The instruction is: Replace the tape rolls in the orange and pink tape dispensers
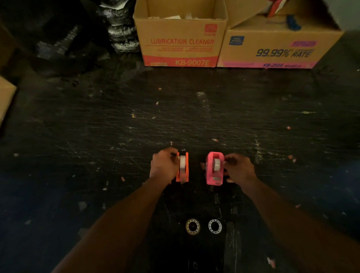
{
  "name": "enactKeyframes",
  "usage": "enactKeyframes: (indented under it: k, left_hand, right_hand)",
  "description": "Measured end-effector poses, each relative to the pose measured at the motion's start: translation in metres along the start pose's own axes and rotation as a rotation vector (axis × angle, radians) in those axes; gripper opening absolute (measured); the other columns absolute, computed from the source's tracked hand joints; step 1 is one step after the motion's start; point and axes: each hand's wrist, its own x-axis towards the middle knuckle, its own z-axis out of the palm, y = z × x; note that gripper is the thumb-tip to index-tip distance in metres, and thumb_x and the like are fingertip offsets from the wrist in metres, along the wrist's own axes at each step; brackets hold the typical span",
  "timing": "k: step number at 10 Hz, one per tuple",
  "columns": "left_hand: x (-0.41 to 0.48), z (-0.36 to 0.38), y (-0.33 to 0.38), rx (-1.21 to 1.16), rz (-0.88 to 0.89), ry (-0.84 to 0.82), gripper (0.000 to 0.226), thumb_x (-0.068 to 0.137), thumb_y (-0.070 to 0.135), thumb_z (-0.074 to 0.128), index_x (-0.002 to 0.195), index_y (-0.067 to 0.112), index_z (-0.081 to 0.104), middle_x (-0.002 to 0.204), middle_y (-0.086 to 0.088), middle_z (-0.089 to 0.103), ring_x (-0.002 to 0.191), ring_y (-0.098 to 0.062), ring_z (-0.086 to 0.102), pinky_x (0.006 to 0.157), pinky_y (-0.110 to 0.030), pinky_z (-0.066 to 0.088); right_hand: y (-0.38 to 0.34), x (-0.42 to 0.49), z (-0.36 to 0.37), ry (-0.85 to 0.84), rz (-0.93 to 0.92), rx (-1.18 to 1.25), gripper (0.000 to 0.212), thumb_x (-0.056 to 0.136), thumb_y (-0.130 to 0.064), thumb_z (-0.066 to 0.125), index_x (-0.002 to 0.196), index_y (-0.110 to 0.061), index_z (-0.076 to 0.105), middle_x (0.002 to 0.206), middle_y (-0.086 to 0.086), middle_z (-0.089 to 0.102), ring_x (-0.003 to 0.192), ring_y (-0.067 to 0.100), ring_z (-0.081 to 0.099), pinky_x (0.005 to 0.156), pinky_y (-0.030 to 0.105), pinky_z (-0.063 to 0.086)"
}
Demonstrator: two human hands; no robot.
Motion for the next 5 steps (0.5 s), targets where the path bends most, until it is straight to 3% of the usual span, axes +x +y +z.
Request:
enactKeyframes:
  k: [3, 5]
  left_hand:
    - [0.0, 0.001, 0.004, 0.004, -0.024, -0.006, 0.03, 0.098, 0.017, 0.059, 0.127, 0.025, 0.063, 0.114, -0.001, 0.07, 0.096, -0.011, 0.068, 0.085, -0.033, 0.061]
    - [-0.009, -0.012, 0.012, -0.015, -0.031, 0.036, 0.038, 0.099, 0.02, 0.057, 0.137, 0.022, 0.057, 0.115, -0.006, 0.071, 0.094, -0.014, 0.07, 0.084, -0.035, 0.062]
  right_hand:
    - [0.001, 0.003, 0.0, -0.036, 0.007, -0.008, 0.028, 0.094, -0.018, 0.064, 0.122, -0.017, 0.066, 0.115, 0.013, 0.07, 0.093, 0.027, 0.072, 0.071, 0.046, 0.064]
    - [-0.007, -0.016, -0.009, -0.019, -0.014, -0.045, 0.024, 0.096, -0.019, 0.06, 0.118, -0.015, 0.067, 0.105, 0.009, 0.068, 0.09, 0.026, 0.071, 0.079, 0.047, 0.063]
